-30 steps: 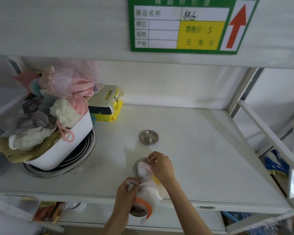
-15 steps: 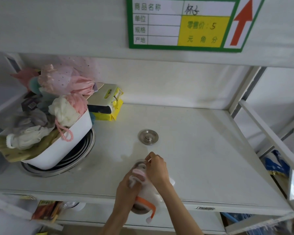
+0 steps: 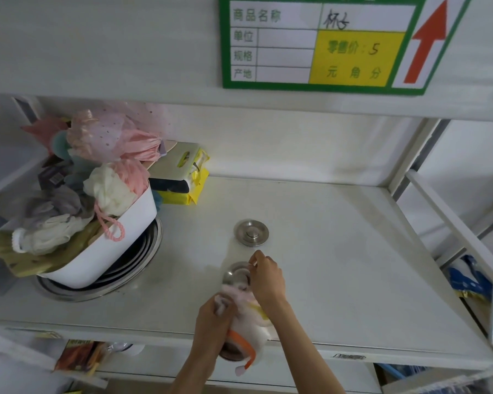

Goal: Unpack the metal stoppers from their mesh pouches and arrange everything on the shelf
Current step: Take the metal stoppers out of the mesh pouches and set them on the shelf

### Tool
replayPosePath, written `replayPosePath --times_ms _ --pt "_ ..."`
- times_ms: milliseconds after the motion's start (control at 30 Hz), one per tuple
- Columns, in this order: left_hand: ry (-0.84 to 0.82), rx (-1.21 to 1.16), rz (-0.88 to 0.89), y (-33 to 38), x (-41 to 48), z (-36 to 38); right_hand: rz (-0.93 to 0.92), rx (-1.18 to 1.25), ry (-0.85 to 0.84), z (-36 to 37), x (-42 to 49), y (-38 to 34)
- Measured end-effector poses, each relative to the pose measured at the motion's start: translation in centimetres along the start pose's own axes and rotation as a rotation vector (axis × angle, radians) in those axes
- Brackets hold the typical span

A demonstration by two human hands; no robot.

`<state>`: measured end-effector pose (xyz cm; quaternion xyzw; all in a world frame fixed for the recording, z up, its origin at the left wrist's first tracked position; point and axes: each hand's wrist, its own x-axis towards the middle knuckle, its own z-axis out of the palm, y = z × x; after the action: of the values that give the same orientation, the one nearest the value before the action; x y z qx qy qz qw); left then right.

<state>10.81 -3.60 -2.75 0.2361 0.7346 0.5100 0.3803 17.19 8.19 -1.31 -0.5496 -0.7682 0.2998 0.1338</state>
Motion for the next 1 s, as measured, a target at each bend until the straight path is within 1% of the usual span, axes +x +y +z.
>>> replayPosePath --times_ms 133,300,400,600,733,867,1000 --pt "-0.013 0.022 0.022 -0.6 0.4 -1.1 0.037 -0.107 0.019 -0.5 1.7 0.6" --pt "-0.102 0.020 0.083 -0.5 0.0 -2.6 0.044 -0.196 0.011 -0.5 3.0 0.7" --pt "-0.121 0.002 0.121 -0.3 -0.7 -3.0 0.047 -0.233 0.021 -0.5 3.5 0.4" --pt "-0.107 -0.015 0.083 -0.4 -0.6 -3.6 -0.008 -0.270 0.144 -0.3 3.1 0.0" --pt "-0.106 -0.041 0.071 -0.2 -0.6 -3.7 -0.104 -0.304 0.109 1.6 0.6 0.7" --pt "-0.116 -0.038 0.076 -0.2 -0.5 -3.8 -0.159 -0.244 0.108 3.0 -0.3 0.7" --pt "-0.061 -0.066 0.048 -0.6 -0.1 -4.1 -0.202 -0.216 0.092 2.3 0.1 0.6"
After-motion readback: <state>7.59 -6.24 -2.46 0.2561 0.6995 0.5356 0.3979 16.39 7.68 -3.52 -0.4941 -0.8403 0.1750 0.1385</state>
